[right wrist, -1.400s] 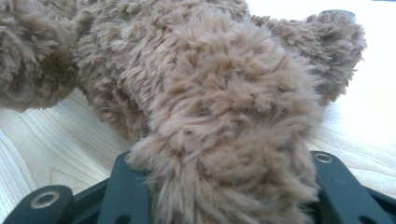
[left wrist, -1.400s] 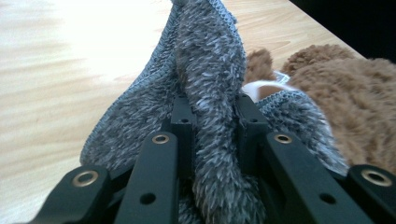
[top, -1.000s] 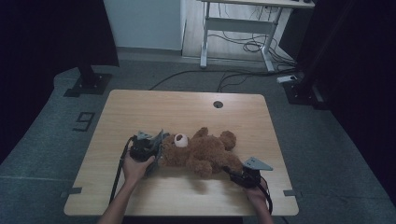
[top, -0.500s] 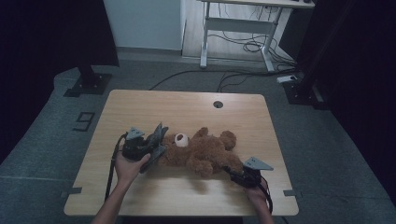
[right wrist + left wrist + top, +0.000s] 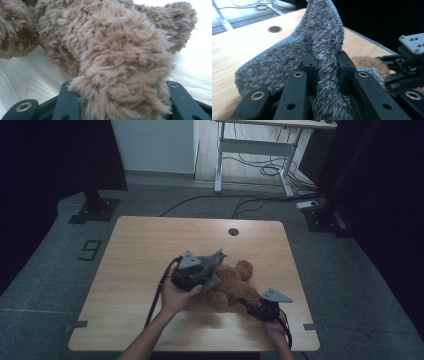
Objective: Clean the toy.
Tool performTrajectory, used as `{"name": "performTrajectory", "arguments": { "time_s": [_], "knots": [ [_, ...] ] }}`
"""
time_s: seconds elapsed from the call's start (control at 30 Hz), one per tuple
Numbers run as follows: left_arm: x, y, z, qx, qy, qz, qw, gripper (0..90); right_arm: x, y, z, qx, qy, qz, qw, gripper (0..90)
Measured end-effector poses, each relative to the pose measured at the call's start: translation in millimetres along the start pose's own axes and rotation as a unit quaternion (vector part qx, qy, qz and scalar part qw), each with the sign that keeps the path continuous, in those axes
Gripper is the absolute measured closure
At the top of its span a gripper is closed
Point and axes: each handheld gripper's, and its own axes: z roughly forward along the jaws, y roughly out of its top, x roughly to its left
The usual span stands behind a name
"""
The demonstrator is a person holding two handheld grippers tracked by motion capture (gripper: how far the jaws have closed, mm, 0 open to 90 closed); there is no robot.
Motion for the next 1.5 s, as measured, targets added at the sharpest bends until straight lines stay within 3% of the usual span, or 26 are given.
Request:
{"name": "performTrajectory", "arguments": {
  "time_s": [0.07,0.1,0.2,0.27,0.37,0.5,0.63,0.87,1.07,1.37,1.5],
  "knots": [
    [-14.7,4.0,25.4,0.017,-0.013,0.006,0.9997,73.4,0.1,-0.3,0.5,-0.002,0.0,0.001,1.0,54.6],
    [-14.7,4.0,25.4,0.017,-0.013,0.006,0.9997,73.5,0.1,-0.3,0.5,-0.002,0.0,0.001,1.0,54.6],
    [-30.6,4.2,55.1,0.045,-0.015,0.026,0.9986,73.3,-0.4,-0.6,0.5,-0.002,0.001,0.001,1.0,54.6],
    [-29.9,-1.5,67.6,0.066,-0.011,0.026,0.9974,73.3,-0.5,-0.5,0.2,-0.001,0.001,0.001,1.0,54.6],
    [-27.2,-7.2,70.0,0.061,-0.015,0.017,0.9979,73.8,-0.3,-0.6,0.3,0.0,-0.001,-0.001,1.0,54.6],
    [-23.8,-8.4,64.5,0.06,-0.014,0.017,0.9979,74.3,-0.8,-0.4,0.5,0.002,0.001,-0.004,1.0,54.6],
    [-17.2,-7.7,57.3,0.062,0.0,0.016,0.9979,74.3,-0.6,-0.1,-0.1,0.003,0.0,-0.005,1.0,54.6],
    [9.6,-14.6,34.6,0.06,0.038,-0.003,0.9975,74.1,-1.0,-0.2,0.2,0.003,0.0,-0.004,1.0,54.5],
    [28.6,-17.8,13.2,0.045,0.042,-0.019,0.9979,74.1,-1.2,-0.2,0.6,0.002,0.0,-0.004,1.0,54.5],
    [39.7,-17.5,-10.9,0.026,0.061,-0.027,0.9974,73.8,-1.3,-0.2,0.6,0.002,0.001,-0.005,1.0,54.5],
    [34.8,-10.7,-7.1,0.03,0.052,-0.034,0.9976,73.5,-0.9,-0.3,0.7,0.002,-0.001,-0.002,1.0,54.5]
  ]
}}
